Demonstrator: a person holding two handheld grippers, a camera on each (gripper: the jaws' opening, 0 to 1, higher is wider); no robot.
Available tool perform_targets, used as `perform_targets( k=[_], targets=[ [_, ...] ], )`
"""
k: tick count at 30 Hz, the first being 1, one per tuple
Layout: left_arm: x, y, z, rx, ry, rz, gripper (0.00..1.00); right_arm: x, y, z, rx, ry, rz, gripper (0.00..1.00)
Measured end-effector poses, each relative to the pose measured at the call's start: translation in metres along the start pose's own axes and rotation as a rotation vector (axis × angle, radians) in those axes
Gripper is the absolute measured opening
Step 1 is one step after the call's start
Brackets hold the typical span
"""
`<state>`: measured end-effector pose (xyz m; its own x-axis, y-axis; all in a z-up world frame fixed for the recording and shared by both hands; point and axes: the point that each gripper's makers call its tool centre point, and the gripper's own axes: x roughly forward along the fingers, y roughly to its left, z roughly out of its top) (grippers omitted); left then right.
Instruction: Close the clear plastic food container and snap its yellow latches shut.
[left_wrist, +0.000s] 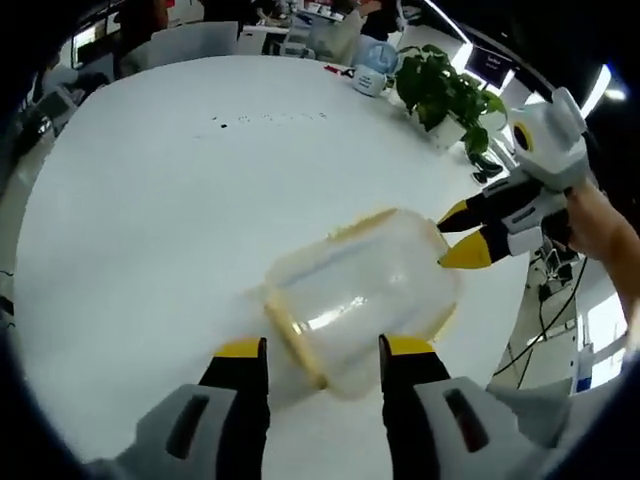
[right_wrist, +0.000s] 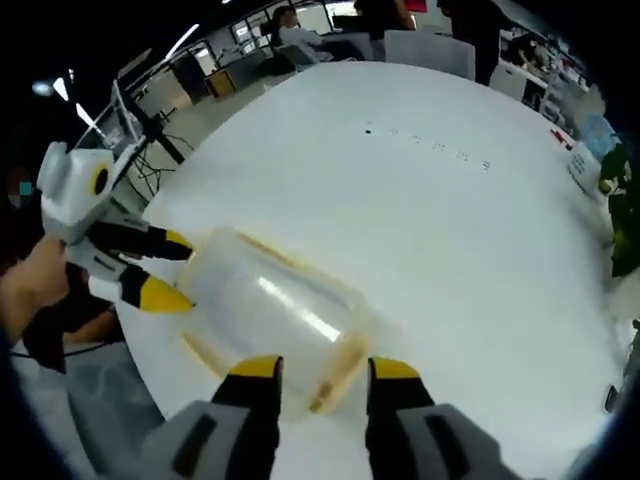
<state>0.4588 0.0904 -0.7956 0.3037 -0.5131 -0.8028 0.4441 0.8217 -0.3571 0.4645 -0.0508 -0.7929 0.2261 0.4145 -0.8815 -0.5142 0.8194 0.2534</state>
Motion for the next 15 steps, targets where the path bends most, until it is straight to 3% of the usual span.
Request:
perform_targets(
  k=[2,4,9,15],
  targets=[
    [0.0001,-0.0001,0.0001,-0.005,-0.002,-0.006,0.42,0.0008,0.0006,-0.0004,0.029,-0.001,0.010,0.31],
    [0.0015,-0.0091,-0.0054,-0.063,0.030,-0.054,0.39,0.0013,0.0019,-0.0005,0.046,-0.001,0.024,0.29],
    [0.0010,-0.0085,-0.0032,-0.004,0.017,-0.033,0.39,0.0019,0.0021,-0.0011,0.075,-0.005,0.029,0.29],
    [0.0020,-0.0079,-0.0034,-0.007,0.022,-0.032,0.37,0.0017,0.0049,-0.0019,0.084,0.000,0.023,0.28]
  ],
)
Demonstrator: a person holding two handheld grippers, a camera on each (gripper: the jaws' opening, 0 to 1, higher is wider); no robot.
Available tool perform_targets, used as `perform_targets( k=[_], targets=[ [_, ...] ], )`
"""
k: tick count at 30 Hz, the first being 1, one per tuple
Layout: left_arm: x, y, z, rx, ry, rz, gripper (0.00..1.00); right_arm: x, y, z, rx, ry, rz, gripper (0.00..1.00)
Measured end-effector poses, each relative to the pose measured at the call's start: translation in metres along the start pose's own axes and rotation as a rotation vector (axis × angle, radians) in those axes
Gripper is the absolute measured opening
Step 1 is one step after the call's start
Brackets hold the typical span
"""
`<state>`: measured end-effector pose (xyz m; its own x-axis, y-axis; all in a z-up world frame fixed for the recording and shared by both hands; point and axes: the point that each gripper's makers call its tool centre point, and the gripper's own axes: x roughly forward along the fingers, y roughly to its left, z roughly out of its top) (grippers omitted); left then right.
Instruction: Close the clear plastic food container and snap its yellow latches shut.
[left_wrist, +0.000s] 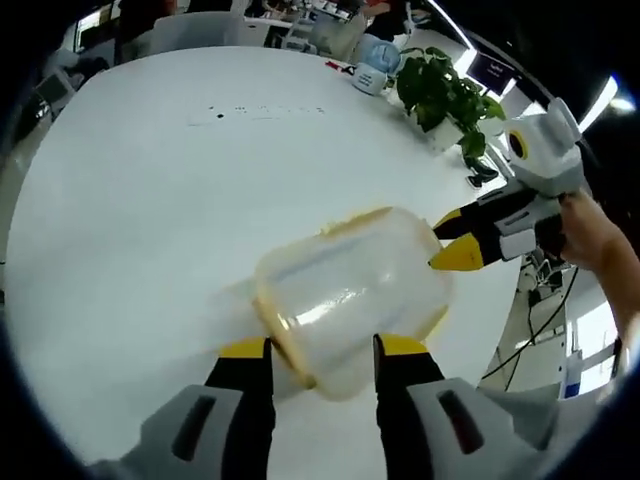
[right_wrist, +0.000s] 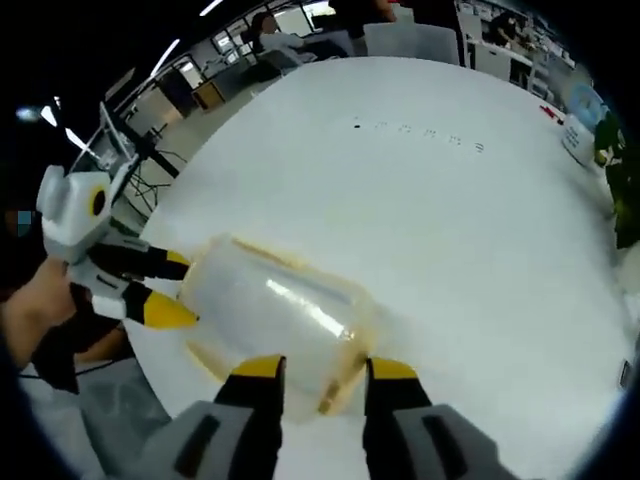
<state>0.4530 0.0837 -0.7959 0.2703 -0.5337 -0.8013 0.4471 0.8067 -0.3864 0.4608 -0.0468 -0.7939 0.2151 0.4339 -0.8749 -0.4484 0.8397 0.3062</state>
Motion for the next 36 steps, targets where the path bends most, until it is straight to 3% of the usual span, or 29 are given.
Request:
perform_targets(
  k=[4,6,7,8,9,10,32,36],
  targets=[
    [0.002,-0.001,0.000,0.027,0.012,0.009,0.35,0.004,0.000,0.000,0.006,0.003,0.014,0.25],
    [0.002,0.000,0.000,-0.007,0.007,-0.004,0.34,0.003,0.002,-0.001,0.017,0.002,0.009,0.24],
    [0.003,-0.002,0.001,-0.004,0.002,-0.014,0.33,0.006,0.001,0.008,0.033,-0.042,0.016,0.23],
    [0.008,-0.010,0.003,-0.036,-0.007,-0.055,0.31,0.003,0.001,-0.004,0.043,0.022,0.011,0.22],
    [0.007,0.002,0.001,-0.048,0.005,-0.004,0.30,0.003,-0.001,-0.004,0.005,0.038,-0.002,0.22],
    [0.008,0.000,0.001,-0.037,0.015,-0.032,0.30,0.004,0.001,-0.001,0.013,0.026,-0.004,0.22],
    [0.003,-0.001,0.001,-0.035,0.026,-0.025,0.35,0.001,0.001,0.000,0.030,0.017,0.012,0.26],
    [0.003,-0.001,0.002,-0.018,0.027,-0.030,0.36,0.000,0.001,0.003,-0.054,0.023,-0.005,0.27]
  ],
)
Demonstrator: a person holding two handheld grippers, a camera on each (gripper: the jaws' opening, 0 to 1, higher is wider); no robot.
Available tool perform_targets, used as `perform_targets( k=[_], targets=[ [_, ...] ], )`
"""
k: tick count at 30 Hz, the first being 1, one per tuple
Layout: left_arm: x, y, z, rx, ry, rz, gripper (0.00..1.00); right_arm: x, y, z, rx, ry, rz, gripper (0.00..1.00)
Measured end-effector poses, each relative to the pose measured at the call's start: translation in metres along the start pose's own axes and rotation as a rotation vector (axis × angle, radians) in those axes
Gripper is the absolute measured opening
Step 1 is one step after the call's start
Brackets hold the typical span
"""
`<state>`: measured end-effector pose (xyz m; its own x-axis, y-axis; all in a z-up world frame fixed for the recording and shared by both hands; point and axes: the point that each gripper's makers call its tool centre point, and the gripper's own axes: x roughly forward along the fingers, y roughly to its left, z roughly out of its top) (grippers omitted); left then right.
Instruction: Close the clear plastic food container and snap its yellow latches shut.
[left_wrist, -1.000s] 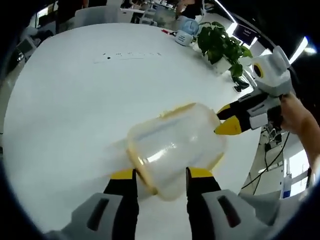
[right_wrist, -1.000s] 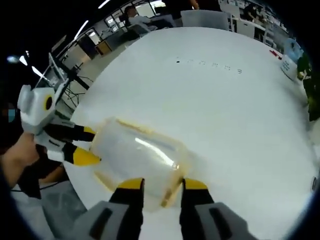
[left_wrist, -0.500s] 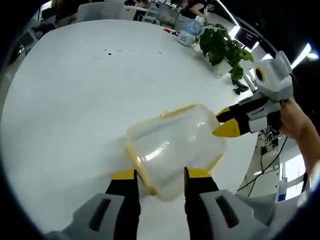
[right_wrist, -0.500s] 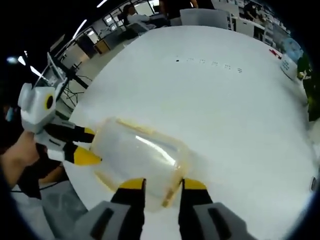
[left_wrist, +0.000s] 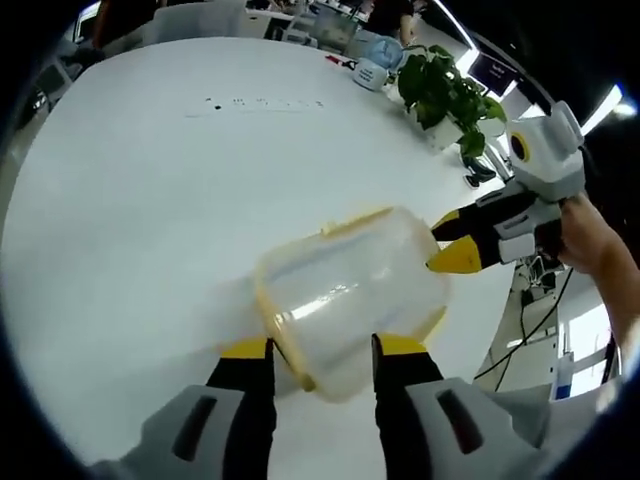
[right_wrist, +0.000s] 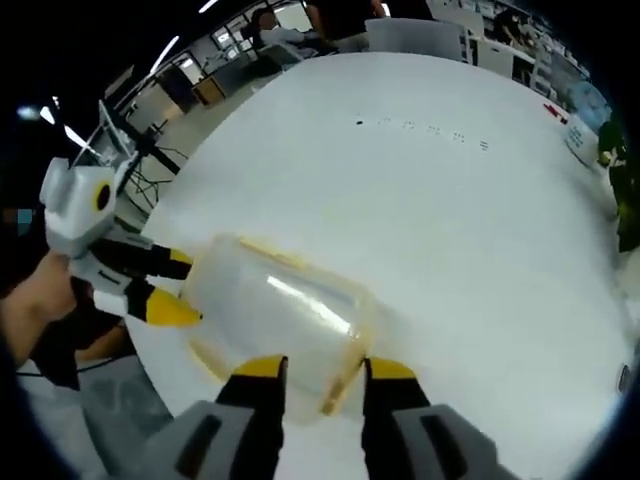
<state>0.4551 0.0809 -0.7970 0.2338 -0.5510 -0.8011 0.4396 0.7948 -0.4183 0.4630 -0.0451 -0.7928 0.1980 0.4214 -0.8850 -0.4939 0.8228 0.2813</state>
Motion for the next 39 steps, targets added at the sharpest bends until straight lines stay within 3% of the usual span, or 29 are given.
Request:
perform_targets(
  k=[2,5,11,14,24,31,39],
  targets=[
    [0.000,0.001,0.002,0.057,-0.010,-0.005,0.37,0.000,0.001,-0.001,-0.007,0.007,-0.001,0.27],
    [-0.004,-0.001,0.001,0.056,-0.007,-0.013,0.38,0.000,0.001,-0.005,-0.040,0.029,0.006,0.33],
    [-0.007,0.000,0.007,0.124,-0.005,-0.006,0.43,0.000,0.003,-0.006,-0.074,0.036,0.029,0.31],
    [-0.009,0.000,0.009,0.172,0.001,-0.007,0.41,-0.002,0.002,-0.007,-0.102,0.053,0.018,0.31],
    [-0.009,-0.001,0.004,0.272,0.061,-0.006,0.40,-0.007,-0.001,-0.013,-0.187,0.107,0.020,0.34],
    [-0.014,0.000,0.007,0.351,0.091,0.007,0.41,-0.011,0.001,-0.008,-0.255,0.111,0.032,0.35],
    [-0.020,-0.002,0.011,0.475,0.127,0.000,0.39,-0.016,0.006,-0.005,-0.400,0.139,0.052,0.34]
  ],
)
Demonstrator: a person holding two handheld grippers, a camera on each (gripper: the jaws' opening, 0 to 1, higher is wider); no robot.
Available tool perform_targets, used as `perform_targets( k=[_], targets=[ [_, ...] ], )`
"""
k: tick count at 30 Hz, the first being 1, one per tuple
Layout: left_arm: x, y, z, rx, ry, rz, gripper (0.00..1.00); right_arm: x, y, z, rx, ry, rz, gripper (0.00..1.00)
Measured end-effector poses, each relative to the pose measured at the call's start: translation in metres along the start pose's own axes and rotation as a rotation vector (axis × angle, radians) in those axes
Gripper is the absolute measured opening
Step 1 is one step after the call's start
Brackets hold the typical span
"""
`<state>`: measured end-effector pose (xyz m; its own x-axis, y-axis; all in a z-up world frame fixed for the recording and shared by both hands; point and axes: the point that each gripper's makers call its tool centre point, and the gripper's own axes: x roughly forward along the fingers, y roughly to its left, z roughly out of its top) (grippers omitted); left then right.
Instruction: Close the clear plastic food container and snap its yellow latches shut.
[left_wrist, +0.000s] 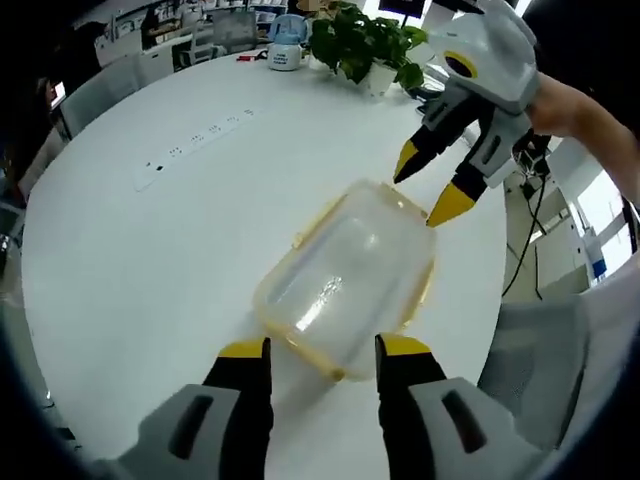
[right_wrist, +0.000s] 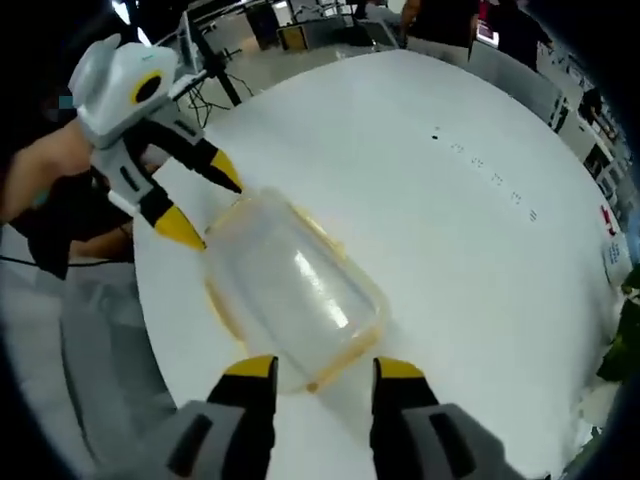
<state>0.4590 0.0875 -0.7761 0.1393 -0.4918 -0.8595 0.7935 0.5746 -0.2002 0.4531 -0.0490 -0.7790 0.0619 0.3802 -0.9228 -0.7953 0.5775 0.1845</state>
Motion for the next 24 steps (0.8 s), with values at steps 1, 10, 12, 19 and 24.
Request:
perform_targets(
  k=[1,10,12,19,24],
  targets=[
    [-0.0003,0.0006,0.0003,0.010,0.002,0.002,0.39,0.0000,-0.0011,0.0009,-0.009,-0.003,-0.001,0.33],
    [-0.0016,0.0002,0.0056,0.112,0.027,-0.018,0.39,-0.0030,0.0007,0.0039,-0.127,0.029,0.001,0.31],
    [-0.0017,-0.0008,0.0033,0.151,0.051,-0.019,0.39,-0.0021,0.0005,0.0037,-0.159,0.044,0.002,0.31],
    [-0.0017,-0.0014,0.0009,0.257,0.093,-0.016,0.38,0.0031,0.0037,0.0000,-0.247,0.090,0.001,0.29],
    [-0.0015,-0.0058,0.0021,0.307,0.104,-0.022,0.39,0.0038,0.0015,-0.0012,-0.305,0.121,-0.011,0.28]
  ],
)
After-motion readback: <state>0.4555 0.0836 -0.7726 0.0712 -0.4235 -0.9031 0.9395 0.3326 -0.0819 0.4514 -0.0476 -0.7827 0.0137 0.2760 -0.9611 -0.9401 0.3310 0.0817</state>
